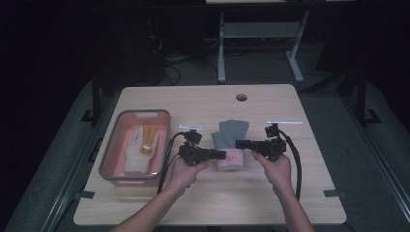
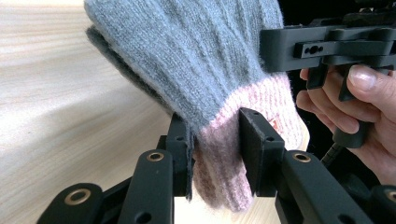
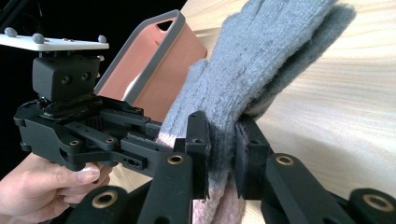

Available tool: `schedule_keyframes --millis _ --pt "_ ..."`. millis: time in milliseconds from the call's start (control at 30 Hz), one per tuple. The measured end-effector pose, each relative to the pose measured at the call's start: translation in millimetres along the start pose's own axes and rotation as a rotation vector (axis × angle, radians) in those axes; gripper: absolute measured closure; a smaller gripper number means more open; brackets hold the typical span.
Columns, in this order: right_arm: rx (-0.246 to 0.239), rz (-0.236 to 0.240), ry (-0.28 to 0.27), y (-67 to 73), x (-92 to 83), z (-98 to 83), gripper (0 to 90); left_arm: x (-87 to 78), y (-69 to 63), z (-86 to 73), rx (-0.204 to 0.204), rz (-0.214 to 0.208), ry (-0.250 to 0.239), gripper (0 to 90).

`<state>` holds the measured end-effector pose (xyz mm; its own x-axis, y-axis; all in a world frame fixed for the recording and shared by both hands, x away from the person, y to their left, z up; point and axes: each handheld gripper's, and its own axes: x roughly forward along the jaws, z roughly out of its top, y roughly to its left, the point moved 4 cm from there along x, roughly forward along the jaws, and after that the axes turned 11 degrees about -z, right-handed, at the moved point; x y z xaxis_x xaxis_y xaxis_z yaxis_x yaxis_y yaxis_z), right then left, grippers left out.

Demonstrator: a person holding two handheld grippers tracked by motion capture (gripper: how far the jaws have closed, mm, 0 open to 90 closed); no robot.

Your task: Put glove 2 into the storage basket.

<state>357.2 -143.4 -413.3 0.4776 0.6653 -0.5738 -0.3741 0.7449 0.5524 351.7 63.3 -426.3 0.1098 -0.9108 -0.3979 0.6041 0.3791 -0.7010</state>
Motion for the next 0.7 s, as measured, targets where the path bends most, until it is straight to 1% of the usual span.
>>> schedule_keyframes --millis 67,233,300,367,533,600,700 --pt "0.006 0.003 0.008 1.7 0.8 0.6 77.9 -2.6 0.4 0.4 0.002 0.004 0.001 66.8" --pt "-0.008 0.005 0.011 7.5 4.0 5.6 77.8 -9.1 0.6 2.5 -0.003 0.008 -0.017 66.8" --pt "-0.023 0.001 0.011 11.6 5.2 9.1 77.8 -12.9 0.4 3.9 0.001 0.011 -0.024 66.8" --pt "-0.026 0.012 0.005 14.6 6.4 11.4 77.8 -16.5 0.5 5.4 0.002 0.015 -0.028 66.8" --pt "-0.028 0.021 0.004 20.0 9.1 15.3 77.8 -24.3 0.3 7.1 0.004 0.018 -0.041 66.8" --pt "-0.031 0.021 0.008 22.9 10.4 16.8 77.8 -25.5 0.3 7.2 0.003 0.021 -0.043 66.8" --pt "-0.043 0.021 0.01 27.4 12.8 19.2 77.8 -31.5 1.7 7.9 0.003 0.023 -0.05 66.8"
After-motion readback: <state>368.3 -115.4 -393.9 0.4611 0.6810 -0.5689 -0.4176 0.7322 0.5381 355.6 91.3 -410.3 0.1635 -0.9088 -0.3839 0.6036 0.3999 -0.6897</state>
